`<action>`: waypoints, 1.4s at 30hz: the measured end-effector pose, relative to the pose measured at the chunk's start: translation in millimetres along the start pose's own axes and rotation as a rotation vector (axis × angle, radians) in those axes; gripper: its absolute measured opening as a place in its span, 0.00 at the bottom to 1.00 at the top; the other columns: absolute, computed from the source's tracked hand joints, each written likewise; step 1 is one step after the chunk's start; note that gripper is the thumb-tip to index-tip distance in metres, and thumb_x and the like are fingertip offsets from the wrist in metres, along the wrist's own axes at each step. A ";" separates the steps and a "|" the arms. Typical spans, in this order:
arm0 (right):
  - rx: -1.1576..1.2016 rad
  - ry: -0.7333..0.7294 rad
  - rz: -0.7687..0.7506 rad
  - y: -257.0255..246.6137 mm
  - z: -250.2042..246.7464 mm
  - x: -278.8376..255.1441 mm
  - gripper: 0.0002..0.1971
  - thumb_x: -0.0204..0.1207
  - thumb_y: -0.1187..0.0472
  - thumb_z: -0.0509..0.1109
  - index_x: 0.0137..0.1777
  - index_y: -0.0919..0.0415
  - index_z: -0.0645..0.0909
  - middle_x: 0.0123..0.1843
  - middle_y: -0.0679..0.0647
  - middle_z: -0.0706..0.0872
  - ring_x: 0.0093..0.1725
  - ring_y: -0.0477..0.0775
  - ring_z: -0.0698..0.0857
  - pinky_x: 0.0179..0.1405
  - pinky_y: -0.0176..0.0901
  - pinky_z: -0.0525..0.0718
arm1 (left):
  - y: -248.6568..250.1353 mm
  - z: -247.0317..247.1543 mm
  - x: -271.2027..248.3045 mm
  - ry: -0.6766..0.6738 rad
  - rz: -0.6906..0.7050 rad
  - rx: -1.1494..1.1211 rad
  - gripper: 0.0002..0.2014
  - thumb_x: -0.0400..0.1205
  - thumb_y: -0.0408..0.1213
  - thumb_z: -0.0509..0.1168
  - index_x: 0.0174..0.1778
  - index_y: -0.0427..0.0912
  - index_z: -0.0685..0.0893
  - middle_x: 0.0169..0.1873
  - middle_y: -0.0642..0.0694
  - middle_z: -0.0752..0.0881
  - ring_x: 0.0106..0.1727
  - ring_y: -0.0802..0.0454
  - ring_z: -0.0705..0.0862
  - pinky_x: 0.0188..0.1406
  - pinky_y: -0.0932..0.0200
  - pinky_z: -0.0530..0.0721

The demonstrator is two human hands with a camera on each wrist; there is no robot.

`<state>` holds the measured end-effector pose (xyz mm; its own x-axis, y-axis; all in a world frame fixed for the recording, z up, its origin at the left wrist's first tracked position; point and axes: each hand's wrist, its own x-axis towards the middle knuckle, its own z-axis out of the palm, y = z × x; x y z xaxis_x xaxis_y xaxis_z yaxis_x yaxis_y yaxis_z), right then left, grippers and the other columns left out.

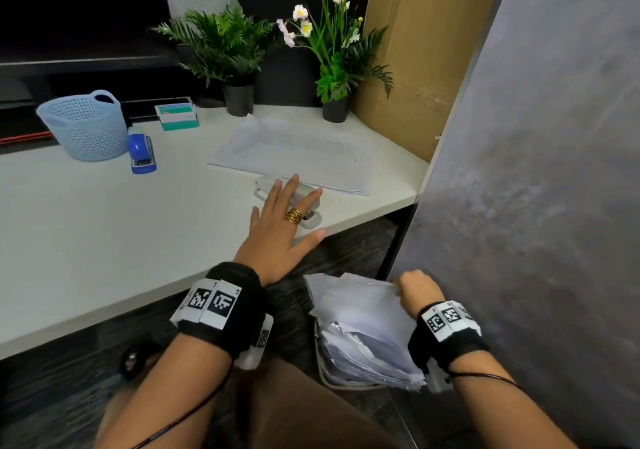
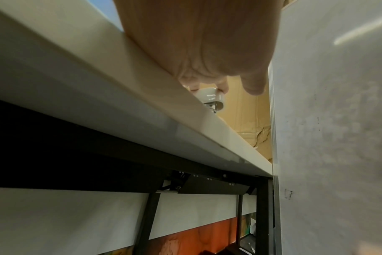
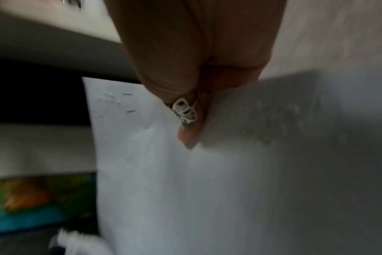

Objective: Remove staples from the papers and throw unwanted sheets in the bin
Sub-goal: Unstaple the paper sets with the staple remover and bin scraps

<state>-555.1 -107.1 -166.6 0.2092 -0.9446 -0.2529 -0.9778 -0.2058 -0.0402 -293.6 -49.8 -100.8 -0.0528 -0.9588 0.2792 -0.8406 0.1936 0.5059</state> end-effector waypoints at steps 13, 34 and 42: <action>0.340 0.196 0.043 -36.9 34.4 19.7 0.21 0.81 0.42 0.58 0.50 0.58 0.84 0.48 0.60 0.88 0.52 0.62 0.85 0.49 0.45 0.79 | -6.5 1.9 3.1 0.006 0.011 -0.019 0.30 0.79 0.62 0.54 0.75 0.73 0.49 0.82 0.60 0.41 0.82 0.56 0.35 0.76 0.33 0.44; 0.501 0.158 0.094 -89.0 -146.2 92.6 0.23 0.75 0.50 0.71 0.62 0.68 0.78 0.63 0.63 0.82 0.62 0.65 0.80 0.51 0.45 0.74 | -3.4 -0.1 2.4 -0.018 -0.012 -0.026 0.30 0.81 0.57 0.60 0.72 0.76 0.48 0.80 0.64 0.37 0.80 0.60 0.33 0.77 0.36 0.40; 1.027 0.566 -0.100 -103.7 -156.6 81.0 0.21 0.78 0.75 0.58 0.70 0.61 0.68 0.46 0.55 0.78 0.53 0.59 0.82 0.54 0.57 0.85 | -5.3 -1.9 0.8 -0.031 0.012 -0.045 0.30 0.82 0.56 0.59 0.71 0.77 0.47 0.80 0.64 0.38 0.78 0.64 0.31 0.80 0.35 0.42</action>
<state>-434.6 -202.3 -31.5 0.0089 -0.9681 0.2504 -0.4555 -0.2269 -0.8609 -288.1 -51.2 -101.8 -0.0805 -0.9621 0.2605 -0.8144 0.2141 0.5393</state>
